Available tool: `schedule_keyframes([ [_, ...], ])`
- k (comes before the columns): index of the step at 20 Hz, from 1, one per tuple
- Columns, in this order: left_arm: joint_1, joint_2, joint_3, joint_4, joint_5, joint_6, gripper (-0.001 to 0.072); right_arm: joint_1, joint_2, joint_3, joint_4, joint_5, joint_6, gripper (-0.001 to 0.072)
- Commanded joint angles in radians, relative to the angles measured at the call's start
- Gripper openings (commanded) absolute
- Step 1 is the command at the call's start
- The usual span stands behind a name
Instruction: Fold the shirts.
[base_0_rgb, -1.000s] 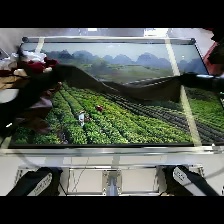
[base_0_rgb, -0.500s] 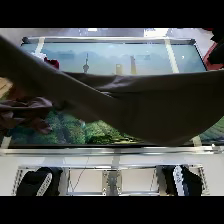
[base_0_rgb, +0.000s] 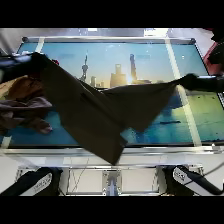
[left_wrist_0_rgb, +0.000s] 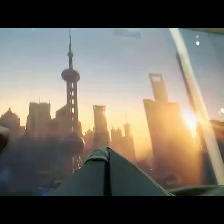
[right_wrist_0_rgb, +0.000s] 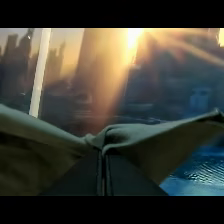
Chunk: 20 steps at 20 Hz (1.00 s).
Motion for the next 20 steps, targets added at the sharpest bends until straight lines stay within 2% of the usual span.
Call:
schedule_keyframes([
  [1,0.0,-0.289,-0.002,-0.065,0.161,-0.027,0.001,0.158,-0.237,-0.1,-0.046,-0.329,0.044,0.0029],
  [4,0.0,-0.424,-0.001,-0.203,0.281,-0.009,0.0035,0.201,-0.363,-0.1,0.048,-0.546,0.043,0.0029],
  [7,0.0,-0.44,0.012,-0.258,0.384,0.004,0.032,0.205,-0.389,-0.1,0.101,-0.716,0.043,0.0029],
  [9,0.0,-0.438,0.061,-0.266,0.365,0.004,0.0449,0.204,-0.388,-0.095,0.102,-0.783,0.039,0.0036],
  [10,0.0,-0.428,0.088,-0.282,0.339,0.005,0.0455,0.203,-0.388,-0.095,0.1,-0.801,0.032,0.0125],
  [11,0.0,-0.412,0.112,-0.283,0.308,0.015,0.0455,0.199,-0.387,-0.095,0.085,-0.817,0.031,0.0324],
  [12,0.001,-0.383,0.133,-0.281,0.288,0.047,0.0455,0.185,-0.381,-0.095,0.058,-0.821,0.031,0.0372],
  [14,0.01,-0.288,0.14,-0.255,0.304,0.076,0.0454,0.123,-0.358,-0.095,0.02,-0.801,0.034,0.0372],
  [16,0.042,-0.154,0.137,-0.14,0.266,0.074,0.0417,0.013,-0.317,-0.095,0.026,-0.727,0.045,0.0379],
  [18,0.074,-0.013,0.112,0.013,0.125,0.055,0.0338,-0.104,-0.296,-0.095,0.036,-0.576,0.066,0.0386],
  [19,0.082,0.06,0.073,0.089,0.048,0.031,0.0339,-0.151,-0.299,-0.098,0.037,-0.48,0.064,0.0386],
  [20,0.083,0.144,0.007,0.164,-0.018,-0.03,0.034,-0.187,-0.307,-0.101,0.035,-0.385,0.053,0.0386],
])
